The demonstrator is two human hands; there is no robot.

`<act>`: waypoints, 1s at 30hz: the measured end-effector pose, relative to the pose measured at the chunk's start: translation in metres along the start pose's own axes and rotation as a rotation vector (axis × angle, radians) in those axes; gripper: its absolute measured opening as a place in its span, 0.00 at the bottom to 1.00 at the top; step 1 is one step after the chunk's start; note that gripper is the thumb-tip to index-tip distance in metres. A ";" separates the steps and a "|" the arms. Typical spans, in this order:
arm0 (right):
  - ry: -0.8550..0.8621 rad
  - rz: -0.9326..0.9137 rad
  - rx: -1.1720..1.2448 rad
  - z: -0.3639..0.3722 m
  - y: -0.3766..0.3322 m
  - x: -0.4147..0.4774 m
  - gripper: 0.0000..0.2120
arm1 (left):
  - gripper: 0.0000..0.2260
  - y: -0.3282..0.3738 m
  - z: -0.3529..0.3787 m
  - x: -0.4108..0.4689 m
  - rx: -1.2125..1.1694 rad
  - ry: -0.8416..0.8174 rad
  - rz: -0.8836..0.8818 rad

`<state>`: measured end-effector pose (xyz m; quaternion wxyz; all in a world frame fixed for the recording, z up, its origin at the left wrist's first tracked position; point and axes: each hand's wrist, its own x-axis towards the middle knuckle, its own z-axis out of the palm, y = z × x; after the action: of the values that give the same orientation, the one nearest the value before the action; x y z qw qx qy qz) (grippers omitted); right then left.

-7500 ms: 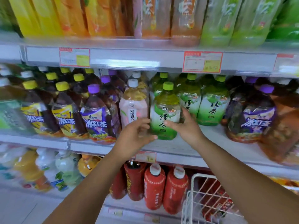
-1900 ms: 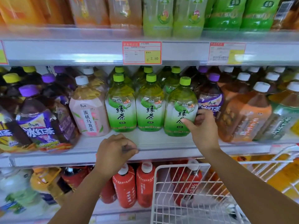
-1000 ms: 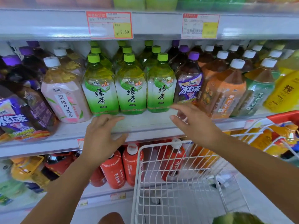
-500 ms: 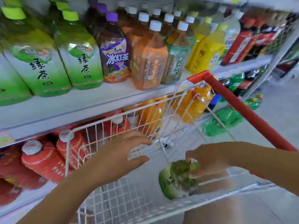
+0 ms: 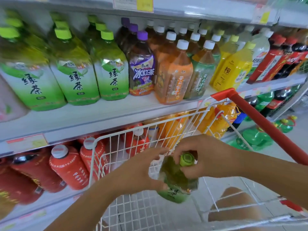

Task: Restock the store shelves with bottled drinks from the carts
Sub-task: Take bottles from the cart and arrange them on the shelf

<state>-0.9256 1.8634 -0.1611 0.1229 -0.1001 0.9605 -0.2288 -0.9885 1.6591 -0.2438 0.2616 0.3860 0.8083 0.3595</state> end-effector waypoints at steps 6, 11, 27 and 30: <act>0.228 -0.256 0.321 -0.037 -0.056 0.026 0.19 | 0.42 0.013 -0.048 -0.034 -0.138 0.432 0.041; 0.204 -0.240 0.495 -0.016 -0.075 0.093 0.53 | 0.40 0.013 -0.105 -0.075 -0.195 0.772 0.069; 0.364 -0.467 0.544 0.031 -0.173 0.210 0.44 | 0.26 -0.152 -0.149 -0.157 0.732 0.945 -0.393; 0.384 -0.444 0.554 0.039 -0.182 0.224 0.45 | 0.21 -0.158 -0.143 -0.160 0.708 1.050 -0.279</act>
<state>-1.1023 1.6326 -0.1526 -0.0889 -0.2236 0.8229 -0.5147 -1.0672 1.4045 -0.2576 -0.2674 0.1130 0.9409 0.1747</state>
